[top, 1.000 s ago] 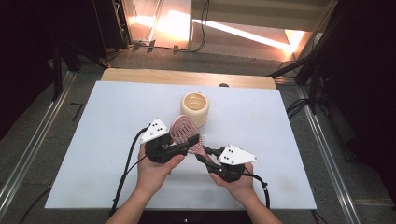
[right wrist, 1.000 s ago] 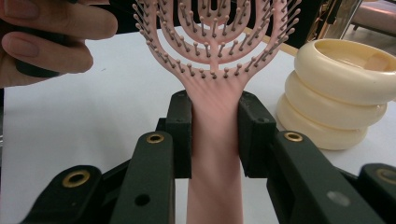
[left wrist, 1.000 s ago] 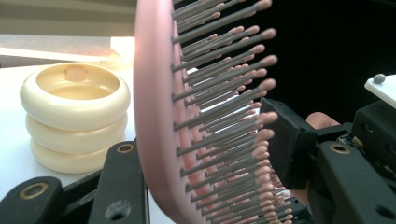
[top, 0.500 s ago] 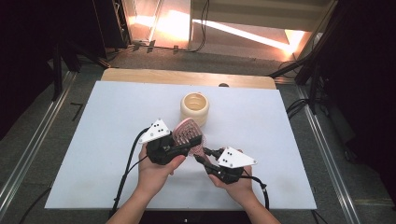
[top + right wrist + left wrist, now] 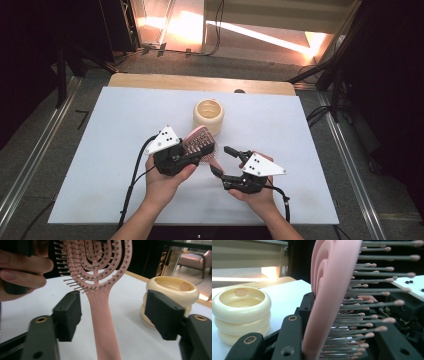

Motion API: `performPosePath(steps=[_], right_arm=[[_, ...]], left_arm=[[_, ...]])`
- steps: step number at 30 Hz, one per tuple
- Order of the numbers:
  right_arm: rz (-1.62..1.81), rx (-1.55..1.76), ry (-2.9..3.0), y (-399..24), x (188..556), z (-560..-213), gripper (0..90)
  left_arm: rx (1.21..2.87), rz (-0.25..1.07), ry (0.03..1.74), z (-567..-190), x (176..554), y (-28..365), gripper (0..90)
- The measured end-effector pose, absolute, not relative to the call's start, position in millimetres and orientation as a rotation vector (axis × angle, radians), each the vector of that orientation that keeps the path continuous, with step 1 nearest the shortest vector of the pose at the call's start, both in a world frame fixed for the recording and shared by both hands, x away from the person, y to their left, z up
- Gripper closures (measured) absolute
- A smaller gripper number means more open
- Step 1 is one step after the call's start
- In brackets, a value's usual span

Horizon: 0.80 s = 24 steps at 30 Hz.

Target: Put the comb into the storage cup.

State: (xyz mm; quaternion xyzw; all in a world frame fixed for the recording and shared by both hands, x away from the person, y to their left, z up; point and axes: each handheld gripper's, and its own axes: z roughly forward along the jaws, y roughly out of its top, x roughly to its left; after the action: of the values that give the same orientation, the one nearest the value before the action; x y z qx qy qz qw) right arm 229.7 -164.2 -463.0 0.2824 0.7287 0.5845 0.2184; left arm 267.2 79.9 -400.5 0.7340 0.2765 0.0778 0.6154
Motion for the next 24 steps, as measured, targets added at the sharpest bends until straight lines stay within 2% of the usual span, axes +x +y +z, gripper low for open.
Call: performPosePath(steps=[4,5,6,24], right_arm=[[1.676,0.788,2.025,-171,231,-460,8.6],[1.676,0.788,2.025,-171,231,-460,8.6],[1.692,0.797,2.031,-173,232,-460,0.0],[1.678,0.835,2.0,-196,235,-464,0.0]], left_arm=[[1.691,0.189,0.632,-400,268,81,63.3],[1.686,0.187,0.632,-400,268,81,63.3],[1.688,0.187,0.632,-399,269,81,63.3],[1.681,0.207,0.633,-392,279,90,63.3]])
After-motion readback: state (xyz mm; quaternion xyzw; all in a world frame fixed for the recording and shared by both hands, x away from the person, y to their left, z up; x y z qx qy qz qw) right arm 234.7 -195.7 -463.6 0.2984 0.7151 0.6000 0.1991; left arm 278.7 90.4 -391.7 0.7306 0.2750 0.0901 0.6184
